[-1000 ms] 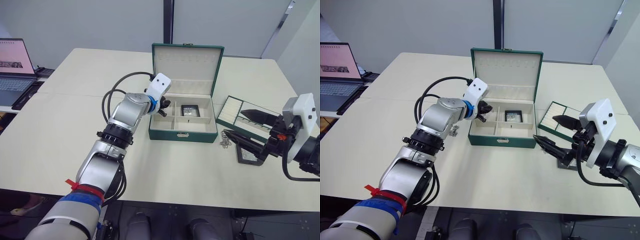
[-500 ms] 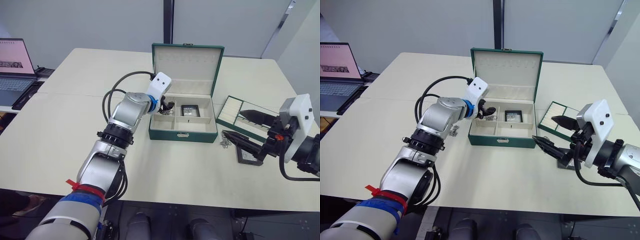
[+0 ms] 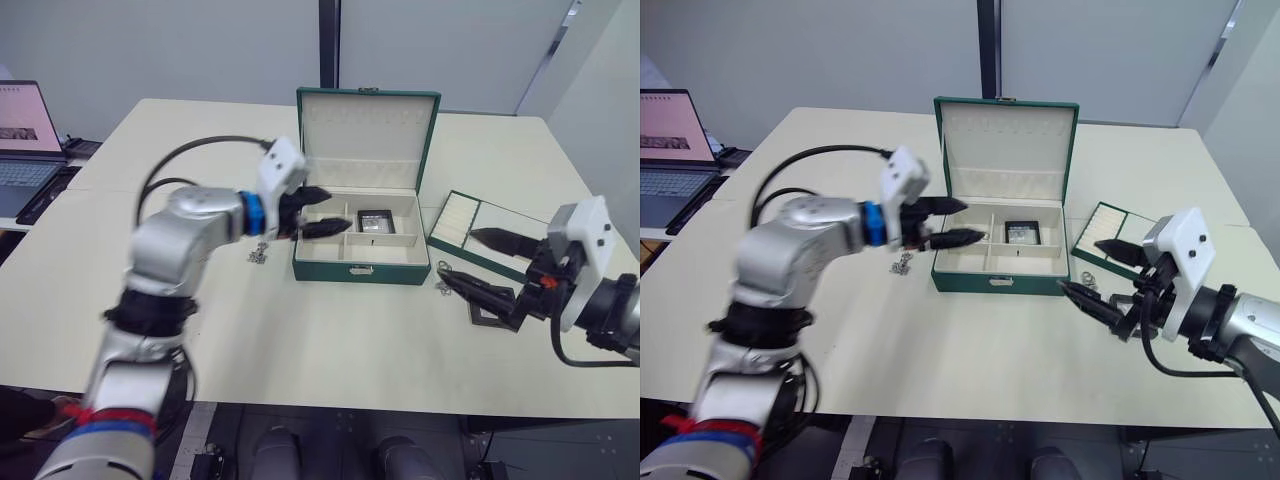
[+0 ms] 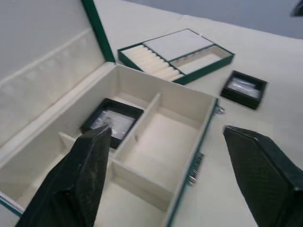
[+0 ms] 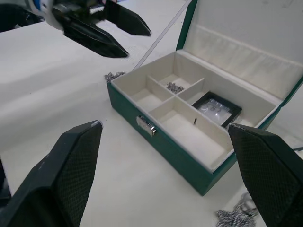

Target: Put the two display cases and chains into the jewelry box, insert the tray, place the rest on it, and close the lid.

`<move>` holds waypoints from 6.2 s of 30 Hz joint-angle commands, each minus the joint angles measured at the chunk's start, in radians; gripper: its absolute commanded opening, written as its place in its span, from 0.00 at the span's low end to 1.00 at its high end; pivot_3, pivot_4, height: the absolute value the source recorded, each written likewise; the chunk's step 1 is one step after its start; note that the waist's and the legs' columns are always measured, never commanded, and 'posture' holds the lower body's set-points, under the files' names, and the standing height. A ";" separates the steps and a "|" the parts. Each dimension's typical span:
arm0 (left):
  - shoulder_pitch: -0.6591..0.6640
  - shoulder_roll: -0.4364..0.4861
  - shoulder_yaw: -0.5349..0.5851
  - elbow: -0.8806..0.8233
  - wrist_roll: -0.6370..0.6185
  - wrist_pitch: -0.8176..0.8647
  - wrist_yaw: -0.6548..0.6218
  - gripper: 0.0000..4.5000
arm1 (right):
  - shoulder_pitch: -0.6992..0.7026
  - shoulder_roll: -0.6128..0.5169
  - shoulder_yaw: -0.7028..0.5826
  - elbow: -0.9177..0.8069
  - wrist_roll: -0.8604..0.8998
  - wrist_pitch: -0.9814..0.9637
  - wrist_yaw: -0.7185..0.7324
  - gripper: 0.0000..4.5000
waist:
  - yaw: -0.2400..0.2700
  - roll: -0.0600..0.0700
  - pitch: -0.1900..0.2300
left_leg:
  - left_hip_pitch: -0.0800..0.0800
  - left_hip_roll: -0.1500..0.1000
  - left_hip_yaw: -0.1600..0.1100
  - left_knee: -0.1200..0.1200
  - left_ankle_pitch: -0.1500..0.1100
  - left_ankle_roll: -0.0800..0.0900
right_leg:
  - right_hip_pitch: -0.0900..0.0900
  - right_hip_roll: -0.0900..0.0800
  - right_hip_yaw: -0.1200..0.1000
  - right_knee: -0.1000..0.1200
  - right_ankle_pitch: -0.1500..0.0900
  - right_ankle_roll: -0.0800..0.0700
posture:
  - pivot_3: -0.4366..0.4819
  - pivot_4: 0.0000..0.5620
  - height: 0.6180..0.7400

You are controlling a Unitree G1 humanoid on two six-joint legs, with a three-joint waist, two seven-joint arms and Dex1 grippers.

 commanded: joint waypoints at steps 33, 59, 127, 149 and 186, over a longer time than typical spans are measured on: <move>0.885 0.179 0.580 -0.266 -0.159 -0.217 0.061 0.99 | -0.062 0.038 0.140 -0.110 -0.028 -0.049 0.039 1.00 | -0.016 -0.002 0.000 | 0.006 0.000 0.000 -0.002 -0.003 0.004 | 0.000 0.000 0.003 0.000 0.000 -0.001 | 0.48 0.27 1.00; 0.708 0.053 0.464 -0.174 -0.118 -0.147 0.430 0.99 | -0.280 0.054 0.295 -0.055 -0.038 -0.050 -0.030 1.00 | -0.011 -0.002 0.000 | 0.004 0.000 0.001 -0.002 -0.003 0.003 | -0.002 0.000 0.003 0.001 0.000 -0.001 | 0.48 0.27 1.00; 0.480 -0.208 0.166 0.037 0.174 -0.279 0.705 0.99 | -0.597 0.035 0.302 0.032 0.111 0.099 -0.125 1.00 | -0.010 -0.002 0.000 | 0.003 0.000 0.002 -0.002 -0.003 0.003 | -0.002 -0.001 0.004 0.000 0.000 0.000 | 0.48 0.27 1.00; 0.353 -0.281 0.080 0.094 0.270 -0.216 0.784 0.99 | -0.593 0.017 0.290 0.027 0.138 0.109 -0.154 1.00 | -0.010 -0.002 0.000 | 0.003 0.000 0.002 -0.002 -0.002 0.001 | -0.002 -0.001 0.004 0.000 0.000 0.000 | 0.48 0.27 1.00; 0.322 -0.317 0.067 0.298 0.333 -0.322 0.753 0.19 | -0.600 -0.008 0.290 0.030 0.164 0.103 -0.191 1.00 | -0.009 -0.002 0.000 | 0.003 0.000 0.002 -0.002 -0.001 0.000 | -0.002 -0.001 0.004 0.000 0.000 0.000 | 0.48 0.27 1.00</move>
